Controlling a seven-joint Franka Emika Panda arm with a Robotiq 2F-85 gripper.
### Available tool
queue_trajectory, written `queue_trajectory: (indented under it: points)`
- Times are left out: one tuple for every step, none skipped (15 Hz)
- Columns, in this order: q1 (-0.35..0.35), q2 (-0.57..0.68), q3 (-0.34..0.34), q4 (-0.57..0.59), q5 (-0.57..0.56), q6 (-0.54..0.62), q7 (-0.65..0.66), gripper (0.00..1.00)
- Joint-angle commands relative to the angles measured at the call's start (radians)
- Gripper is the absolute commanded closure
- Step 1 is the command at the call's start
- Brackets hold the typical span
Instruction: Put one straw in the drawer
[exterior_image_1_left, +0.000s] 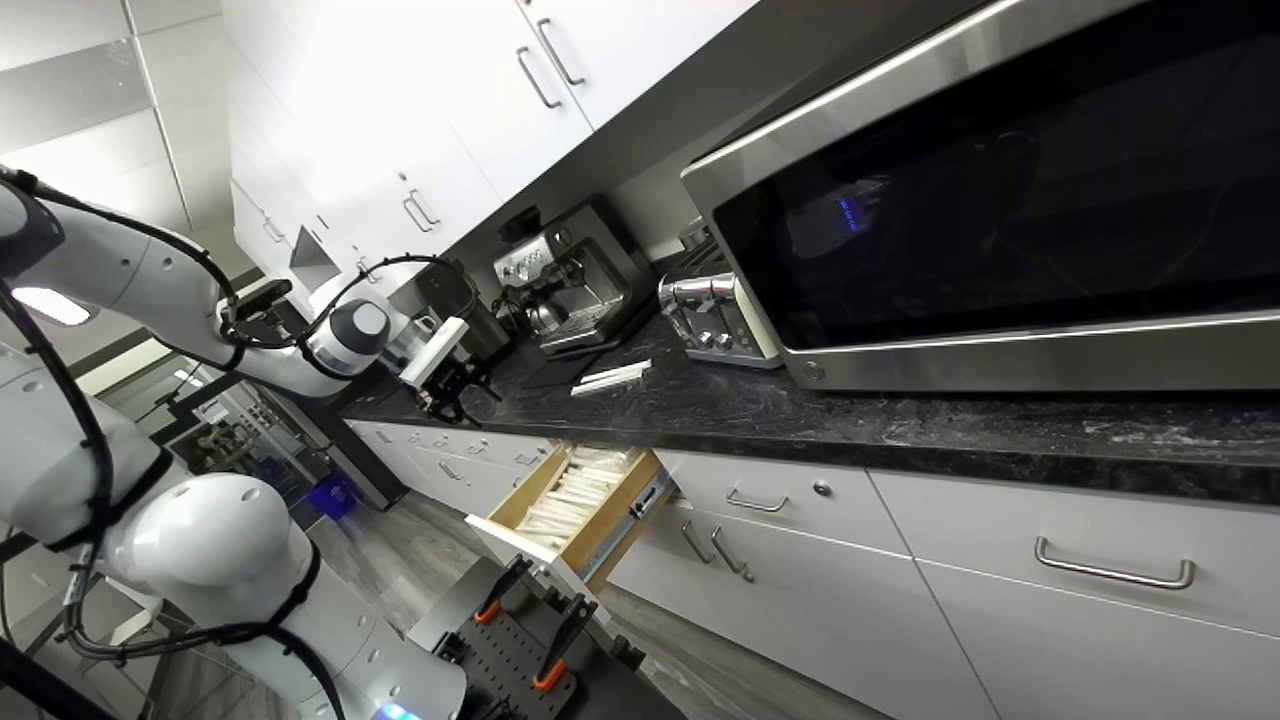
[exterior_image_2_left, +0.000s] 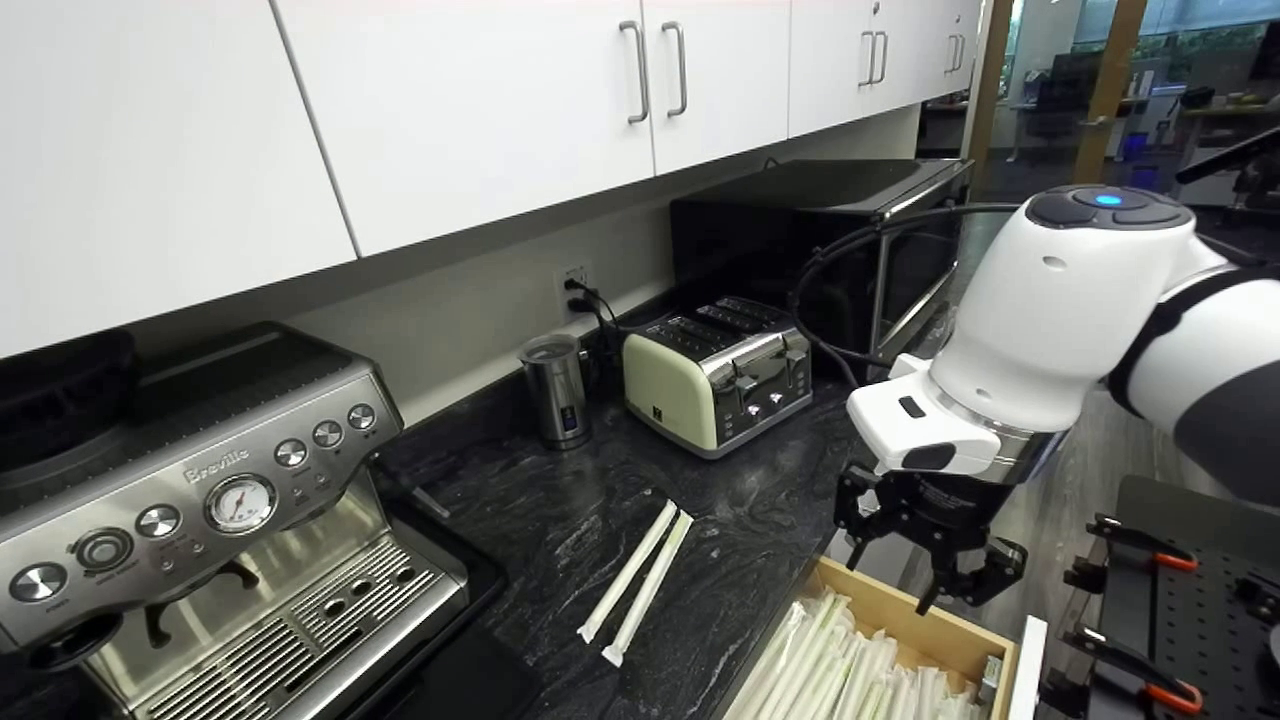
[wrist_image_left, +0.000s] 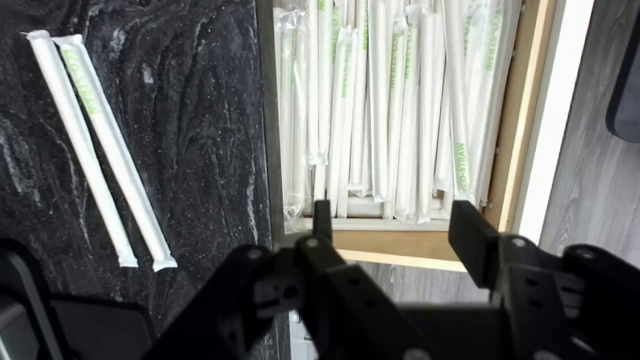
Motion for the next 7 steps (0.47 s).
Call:
queue_trajectory:
  points:
    - [0.016, -0.033, -0.029, -0.033, -0.015, 0.034, 0.018, 0.05]
    - [0.016, -0.032, -0.031, -0.032, -0.016, 0.034, 0.017, 0.01]
    - [0.015, -0.032, -0.034, -0.031, -0.018, 0.032, 0.017, 0.00]
    - [0.019, -0.030, -0.039, -0.030, -0.012, 0.032, 0.002, 0.00]
    - [0.019, -0.001, -0.037, -0.003, -0.013, 0.001, 0.008, 0.01]
    - [0.019, -0.001, -0.039, -0.003, -0.013, 0.001, 0.008, 0.00]
    - [0.019, -0.001, -0.039, -0.003, -0.013, 0.001, 0.007, 0.00]
